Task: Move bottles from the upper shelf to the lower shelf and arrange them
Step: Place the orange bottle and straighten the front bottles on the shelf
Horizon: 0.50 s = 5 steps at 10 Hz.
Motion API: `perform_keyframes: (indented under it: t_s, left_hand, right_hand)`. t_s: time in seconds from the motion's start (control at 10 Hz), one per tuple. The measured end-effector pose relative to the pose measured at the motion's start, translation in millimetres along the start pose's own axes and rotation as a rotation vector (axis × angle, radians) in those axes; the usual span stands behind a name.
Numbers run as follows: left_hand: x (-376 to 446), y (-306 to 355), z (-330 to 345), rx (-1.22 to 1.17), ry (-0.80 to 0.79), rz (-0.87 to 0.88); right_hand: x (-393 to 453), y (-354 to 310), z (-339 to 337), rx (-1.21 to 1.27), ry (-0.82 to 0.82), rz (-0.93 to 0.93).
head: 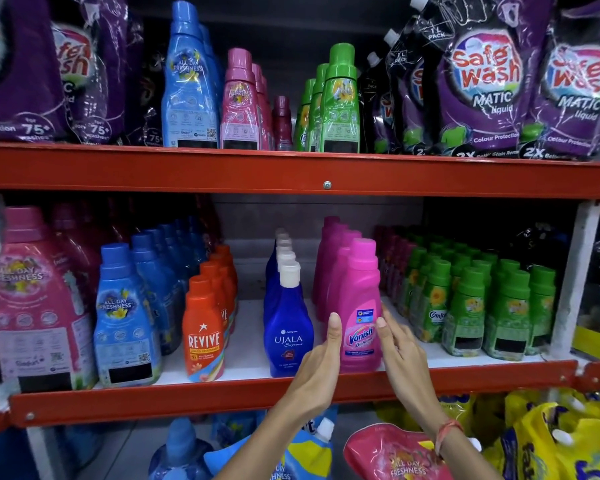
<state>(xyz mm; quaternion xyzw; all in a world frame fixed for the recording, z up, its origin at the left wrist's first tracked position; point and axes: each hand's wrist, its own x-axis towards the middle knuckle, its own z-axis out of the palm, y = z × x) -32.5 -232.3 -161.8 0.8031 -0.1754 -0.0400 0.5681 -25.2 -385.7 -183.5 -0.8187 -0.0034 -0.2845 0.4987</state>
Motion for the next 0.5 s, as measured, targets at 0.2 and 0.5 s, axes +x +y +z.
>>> perform_keyframes:
  t_s: [0.2, 0.5]
  left_hand:
    - [-3.2, 4.2, 3.1, 0.093, 0.019, -0.080]
    - [-15.4, 25.8, -19.8, 0.179, 0.280, 0.379]
  right_hand:
    - [0.1, 0.7, -1.6, -0.009, -0.007, 0.009]
    - [6.9, -28.2, -19.7, 0.005, 0.080, -0.105]
